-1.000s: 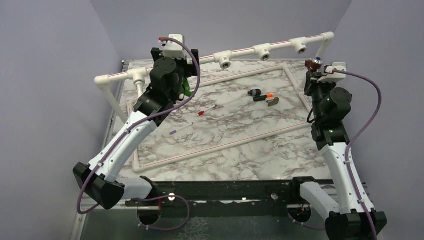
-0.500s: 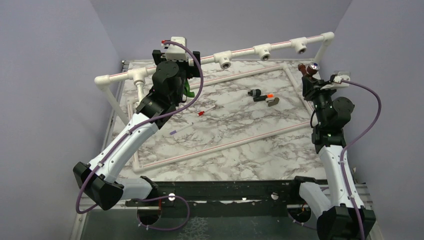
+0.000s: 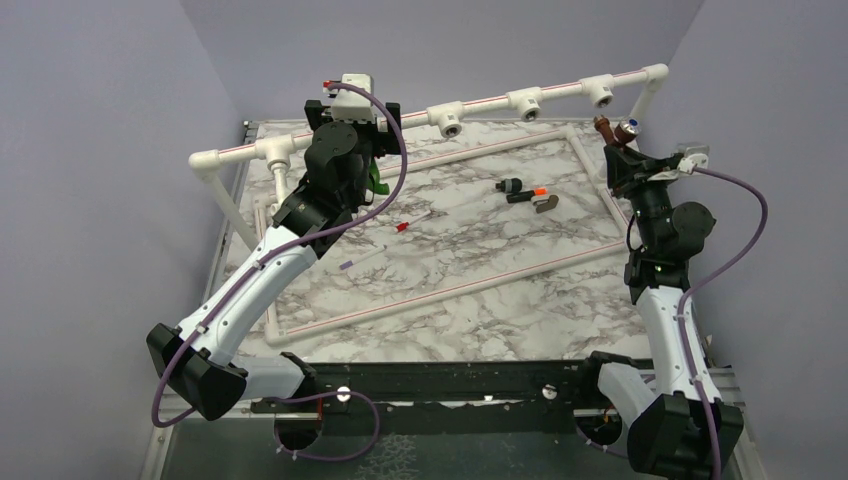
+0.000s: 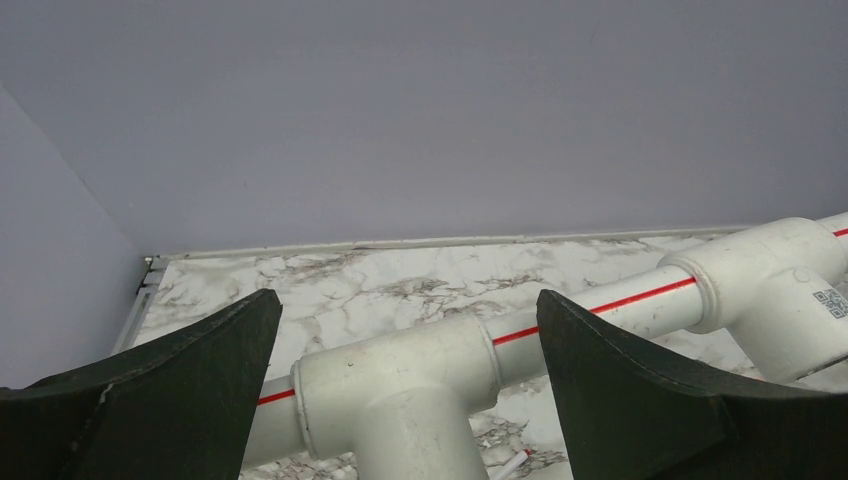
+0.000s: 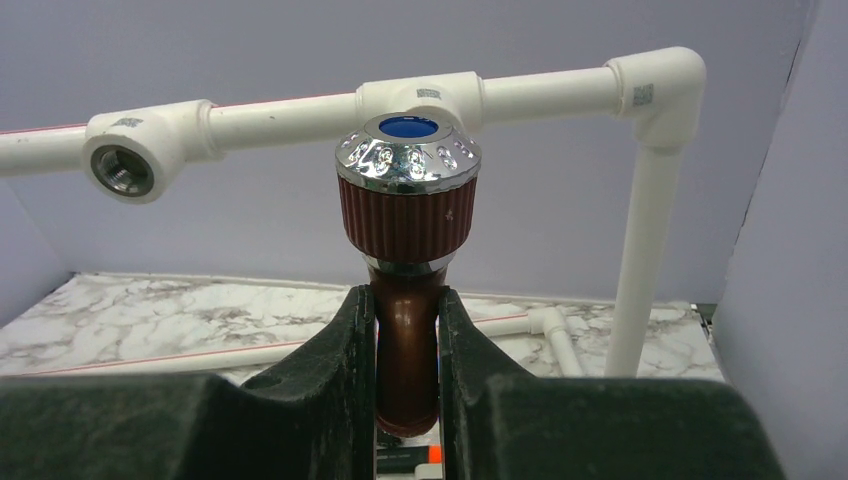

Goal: Install the water faucets

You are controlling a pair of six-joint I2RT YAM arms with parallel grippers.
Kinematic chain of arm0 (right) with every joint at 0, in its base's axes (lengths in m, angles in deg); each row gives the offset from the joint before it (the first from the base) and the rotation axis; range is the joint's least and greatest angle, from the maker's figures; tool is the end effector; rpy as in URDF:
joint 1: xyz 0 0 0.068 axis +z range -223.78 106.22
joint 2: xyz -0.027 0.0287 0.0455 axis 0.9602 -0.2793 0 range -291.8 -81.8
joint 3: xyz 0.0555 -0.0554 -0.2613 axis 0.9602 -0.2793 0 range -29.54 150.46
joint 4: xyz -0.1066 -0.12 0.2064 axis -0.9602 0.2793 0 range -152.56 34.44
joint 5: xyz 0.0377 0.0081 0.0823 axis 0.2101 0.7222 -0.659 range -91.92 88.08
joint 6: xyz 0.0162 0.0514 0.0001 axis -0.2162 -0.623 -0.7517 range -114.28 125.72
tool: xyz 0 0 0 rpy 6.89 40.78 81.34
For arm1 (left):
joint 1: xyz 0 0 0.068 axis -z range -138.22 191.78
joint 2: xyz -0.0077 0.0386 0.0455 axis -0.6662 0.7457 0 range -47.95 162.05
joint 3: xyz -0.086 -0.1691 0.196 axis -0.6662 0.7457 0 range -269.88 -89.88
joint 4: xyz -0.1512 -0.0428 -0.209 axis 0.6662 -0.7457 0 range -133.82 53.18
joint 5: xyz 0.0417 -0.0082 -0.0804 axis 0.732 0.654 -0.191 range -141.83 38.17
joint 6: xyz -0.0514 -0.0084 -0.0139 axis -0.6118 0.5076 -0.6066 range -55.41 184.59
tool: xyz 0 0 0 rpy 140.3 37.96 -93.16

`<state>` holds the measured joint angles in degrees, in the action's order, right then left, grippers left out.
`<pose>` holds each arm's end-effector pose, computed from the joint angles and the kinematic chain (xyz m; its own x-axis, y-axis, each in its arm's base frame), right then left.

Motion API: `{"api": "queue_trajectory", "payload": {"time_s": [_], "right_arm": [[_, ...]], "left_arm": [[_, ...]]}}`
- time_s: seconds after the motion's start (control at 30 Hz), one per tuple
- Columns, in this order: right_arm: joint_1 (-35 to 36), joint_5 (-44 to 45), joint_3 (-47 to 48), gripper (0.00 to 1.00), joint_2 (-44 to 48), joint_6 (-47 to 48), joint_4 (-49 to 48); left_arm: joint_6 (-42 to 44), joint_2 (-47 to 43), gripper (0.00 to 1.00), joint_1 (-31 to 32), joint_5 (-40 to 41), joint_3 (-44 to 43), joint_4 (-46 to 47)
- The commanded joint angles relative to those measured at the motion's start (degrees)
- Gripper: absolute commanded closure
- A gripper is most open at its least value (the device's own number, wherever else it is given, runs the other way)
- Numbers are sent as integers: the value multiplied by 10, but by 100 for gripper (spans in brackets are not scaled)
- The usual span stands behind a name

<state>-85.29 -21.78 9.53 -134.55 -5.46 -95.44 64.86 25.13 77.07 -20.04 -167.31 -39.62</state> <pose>0.2121 -0.0308 0.3593 0.2916 0.1268 -0.9481 -0.1867 0.9797 0.0736 0.2452 -0.1506 0.4474 0.0224 -0.0108 -0.9997 0.0613 0.9981 -0.0095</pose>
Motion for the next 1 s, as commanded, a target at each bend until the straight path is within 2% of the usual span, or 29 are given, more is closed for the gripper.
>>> {"api": "queue_trajectory", "payload": {"time_s": [0.0,0.97], "right_arm": [[-6,-21,0,99,0,-12,-71],[-12,-27,58,99,-57,25,-82]], "left_arm": [[-26,21,1,4,21,32,-103],[-20,16,1,2,22,32,-103]]}}
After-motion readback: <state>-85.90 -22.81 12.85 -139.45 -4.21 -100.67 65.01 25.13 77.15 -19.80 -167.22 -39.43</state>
